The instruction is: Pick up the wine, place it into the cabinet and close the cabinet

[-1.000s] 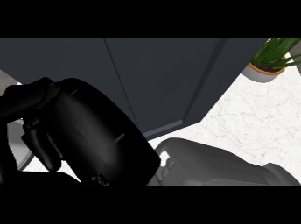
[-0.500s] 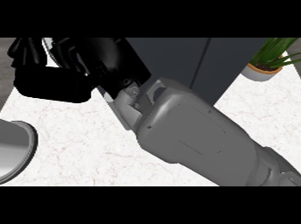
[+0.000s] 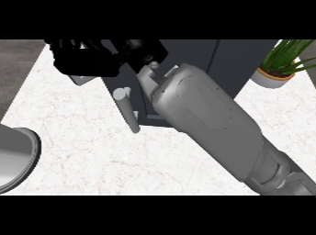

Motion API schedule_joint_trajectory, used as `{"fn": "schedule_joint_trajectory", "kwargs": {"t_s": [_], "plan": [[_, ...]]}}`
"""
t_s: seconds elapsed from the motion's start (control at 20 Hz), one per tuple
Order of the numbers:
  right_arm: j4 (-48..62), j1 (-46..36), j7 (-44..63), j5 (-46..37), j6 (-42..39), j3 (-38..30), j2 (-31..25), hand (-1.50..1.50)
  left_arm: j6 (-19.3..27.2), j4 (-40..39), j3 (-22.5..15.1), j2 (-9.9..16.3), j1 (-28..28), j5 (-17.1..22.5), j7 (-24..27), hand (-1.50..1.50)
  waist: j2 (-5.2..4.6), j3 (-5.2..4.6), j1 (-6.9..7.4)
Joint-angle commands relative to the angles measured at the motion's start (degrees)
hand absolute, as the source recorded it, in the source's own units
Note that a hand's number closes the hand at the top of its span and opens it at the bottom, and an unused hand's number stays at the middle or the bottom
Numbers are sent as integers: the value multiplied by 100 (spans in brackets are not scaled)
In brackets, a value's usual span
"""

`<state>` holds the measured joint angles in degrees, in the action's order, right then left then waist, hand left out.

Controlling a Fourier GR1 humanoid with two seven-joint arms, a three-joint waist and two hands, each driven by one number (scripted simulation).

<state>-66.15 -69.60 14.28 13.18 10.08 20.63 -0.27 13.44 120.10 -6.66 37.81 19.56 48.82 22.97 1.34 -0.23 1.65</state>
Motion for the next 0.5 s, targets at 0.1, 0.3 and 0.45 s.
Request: {"fn": "schedule_joint_trajectory", "kwargs": {"t_s": [0.1,0.3,0.45], "plan": [[852,4,-331,-236,-142,-369,-451,150,107,65,-102,-143,-55,-114,-105,-150,-173,21,-45],[1042,19,-590,-293,-353,-463,-693,150,-3,-70,-132,-208,-91,-154,-48,-150,-197,17,-24],[1194,185,-840,-487,-222,-263,-441,150,39,-138,12,-162,-390,-143,-127,-150,-220,16,-37]]}}
